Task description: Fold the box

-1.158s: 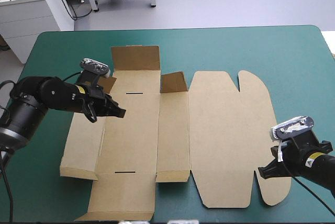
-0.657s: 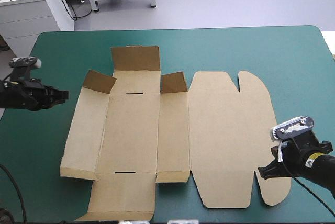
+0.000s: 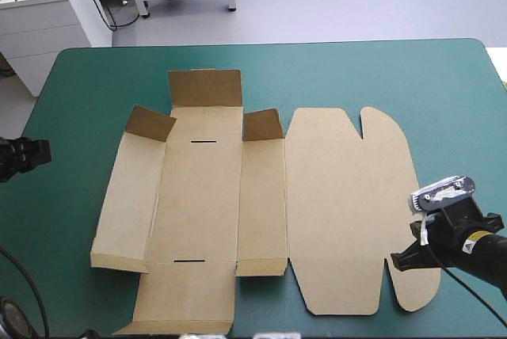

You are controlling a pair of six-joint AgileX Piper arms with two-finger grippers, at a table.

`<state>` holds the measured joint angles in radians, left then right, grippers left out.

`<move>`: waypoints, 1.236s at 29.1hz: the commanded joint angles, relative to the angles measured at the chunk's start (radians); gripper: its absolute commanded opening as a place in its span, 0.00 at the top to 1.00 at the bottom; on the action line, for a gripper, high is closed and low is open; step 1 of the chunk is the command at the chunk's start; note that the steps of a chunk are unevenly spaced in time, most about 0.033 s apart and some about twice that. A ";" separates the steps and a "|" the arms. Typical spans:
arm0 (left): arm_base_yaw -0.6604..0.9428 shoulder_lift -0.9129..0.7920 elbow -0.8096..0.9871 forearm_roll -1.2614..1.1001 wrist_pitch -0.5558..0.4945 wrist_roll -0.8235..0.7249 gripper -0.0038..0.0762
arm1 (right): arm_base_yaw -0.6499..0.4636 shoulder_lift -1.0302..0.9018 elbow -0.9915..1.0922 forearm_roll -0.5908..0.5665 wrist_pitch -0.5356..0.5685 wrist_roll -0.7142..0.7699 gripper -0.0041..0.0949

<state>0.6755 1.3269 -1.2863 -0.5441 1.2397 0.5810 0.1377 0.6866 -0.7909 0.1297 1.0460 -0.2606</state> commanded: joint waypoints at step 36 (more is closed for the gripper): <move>-0.235 0.283 0.289 -0.133 0.062 0.084 0.13 | -0.006 -0.003 -0.025 0.002 -0.050 -0.010 0.96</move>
<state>0.4724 1.6465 -0.9991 -0.6297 1.2011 0.6578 0.1370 0.6852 -0.7909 0.1297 1.0450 -0.2616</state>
